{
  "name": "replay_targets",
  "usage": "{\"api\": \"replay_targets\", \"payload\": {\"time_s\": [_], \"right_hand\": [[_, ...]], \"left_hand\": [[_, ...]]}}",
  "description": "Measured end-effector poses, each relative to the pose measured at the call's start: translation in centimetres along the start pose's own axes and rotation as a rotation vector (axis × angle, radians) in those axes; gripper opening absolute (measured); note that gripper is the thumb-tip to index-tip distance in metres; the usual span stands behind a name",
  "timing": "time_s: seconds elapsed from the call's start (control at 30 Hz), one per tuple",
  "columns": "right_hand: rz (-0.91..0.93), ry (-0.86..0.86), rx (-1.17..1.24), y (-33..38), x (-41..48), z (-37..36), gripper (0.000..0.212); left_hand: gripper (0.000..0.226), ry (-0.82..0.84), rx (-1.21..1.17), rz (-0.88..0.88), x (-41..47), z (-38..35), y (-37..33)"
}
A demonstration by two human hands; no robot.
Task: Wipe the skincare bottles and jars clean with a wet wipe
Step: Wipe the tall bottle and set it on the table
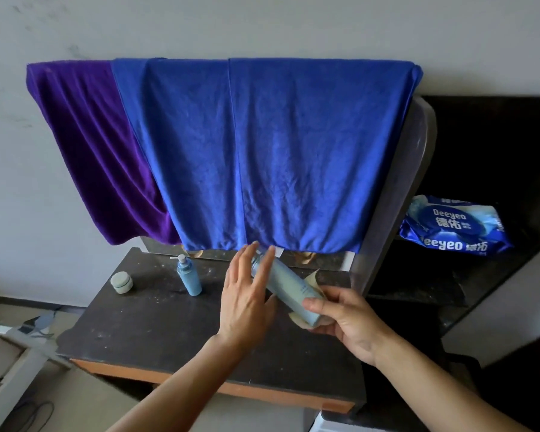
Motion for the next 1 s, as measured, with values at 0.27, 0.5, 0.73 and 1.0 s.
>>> {"api": "replay_targets", "payload": {"time_s": [0.27,0.5,0.73,1.0], "right_hand": [[0.177,-0.184,-0.097,-1.9,3.1,4.5,0.047],[0.180,-0.096,-0.311,-4.8,7.6,6.5,0.054],[-0.035,-0.079,-0.344,-9.4,10.7,12.2,0.009],[-0.065,-0.077,-0.672,-12.9,12.8,17.0,0.020]], "left_hand": [[0.023,0.311,-1.049,1.379,-5.6,-8.6,2.9],[0.028,0.283,-1.067,1.552,-6.0,-13.3,2.1],[0.056,0.285,-0.557,1.296,-6.4,-19.0,4.9],[0.049,0.357,-0.252,0.970,-5.2,-24.8,3.7]]}}
Point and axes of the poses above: each hand's wrist, its own x-axis towards the middle knuckle, its own z-axis out of the back of the hand, y = z × x, the point moved 8 cm from there along x, towards the middle knuckle, and after that the axes turned 11 degrees about -y, right-handed, at the moved point
